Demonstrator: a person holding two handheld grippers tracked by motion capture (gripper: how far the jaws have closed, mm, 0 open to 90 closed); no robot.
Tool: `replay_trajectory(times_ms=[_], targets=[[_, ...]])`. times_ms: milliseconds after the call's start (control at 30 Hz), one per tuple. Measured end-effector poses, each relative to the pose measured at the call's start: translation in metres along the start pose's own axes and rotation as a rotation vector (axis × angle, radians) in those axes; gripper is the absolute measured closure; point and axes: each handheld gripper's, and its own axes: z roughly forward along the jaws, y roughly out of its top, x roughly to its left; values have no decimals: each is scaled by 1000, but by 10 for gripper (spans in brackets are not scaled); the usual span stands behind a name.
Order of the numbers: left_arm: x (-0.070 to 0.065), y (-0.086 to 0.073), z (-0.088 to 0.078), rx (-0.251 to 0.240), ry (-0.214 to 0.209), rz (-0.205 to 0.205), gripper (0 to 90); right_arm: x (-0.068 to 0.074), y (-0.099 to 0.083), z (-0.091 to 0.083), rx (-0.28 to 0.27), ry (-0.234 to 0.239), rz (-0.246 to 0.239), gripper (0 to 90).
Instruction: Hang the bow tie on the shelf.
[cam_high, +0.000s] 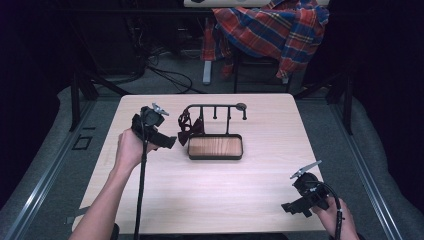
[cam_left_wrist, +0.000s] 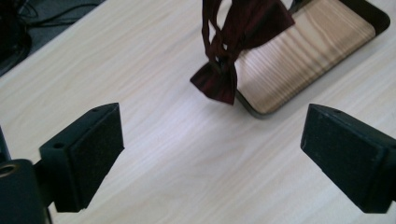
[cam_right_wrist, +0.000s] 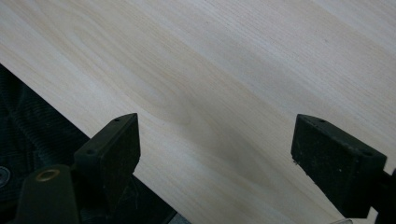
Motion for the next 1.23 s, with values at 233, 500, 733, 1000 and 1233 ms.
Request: replay_trajectory(times_ms=[233, 500, 733, 1000, 1233], targets=[[1, -29, -5, 29, -5, -32, 3, 0, 0, 0, 6, 1, -4, 154], [-3, -62, -5, 64, -19, -53, 2, 1, 0, 0, 7, 0, 3, 154], [-11, -84, -3, 91, -31, -53, 2, 0, 1, 0, 9, 2, 6, 154], [-20, -120, 14, 137, 16, -95, 3, 2, 0, 1, -2, -8, -15, 154], [-18, -123, 22, 104, 10, -86, 4, 3, 2, 2, 11, -19, -19, 155]])
